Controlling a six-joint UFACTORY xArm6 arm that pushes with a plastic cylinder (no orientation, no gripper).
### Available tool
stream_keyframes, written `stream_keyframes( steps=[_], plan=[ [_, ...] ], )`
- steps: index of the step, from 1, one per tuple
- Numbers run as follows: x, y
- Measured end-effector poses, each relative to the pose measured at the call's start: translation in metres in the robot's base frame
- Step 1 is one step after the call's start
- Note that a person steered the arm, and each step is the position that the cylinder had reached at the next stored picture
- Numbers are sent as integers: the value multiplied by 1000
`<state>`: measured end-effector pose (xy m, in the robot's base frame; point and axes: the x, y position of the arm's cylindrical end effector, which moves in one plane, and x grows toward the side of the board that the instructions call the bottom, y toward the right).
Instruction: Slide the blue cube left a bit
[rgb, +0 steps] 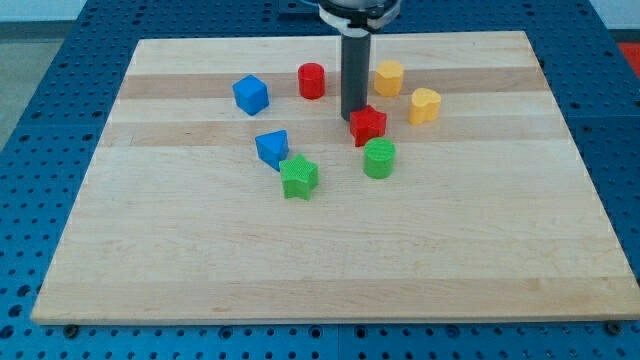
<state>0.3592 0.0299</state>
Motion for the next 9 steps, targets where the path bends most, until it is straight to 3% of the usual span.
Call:
stream_keyframes(
  steps=[2,4,9],
  plan=[
    [0,0],
    [-35,-29],
    [-22,-78]
  ],
)
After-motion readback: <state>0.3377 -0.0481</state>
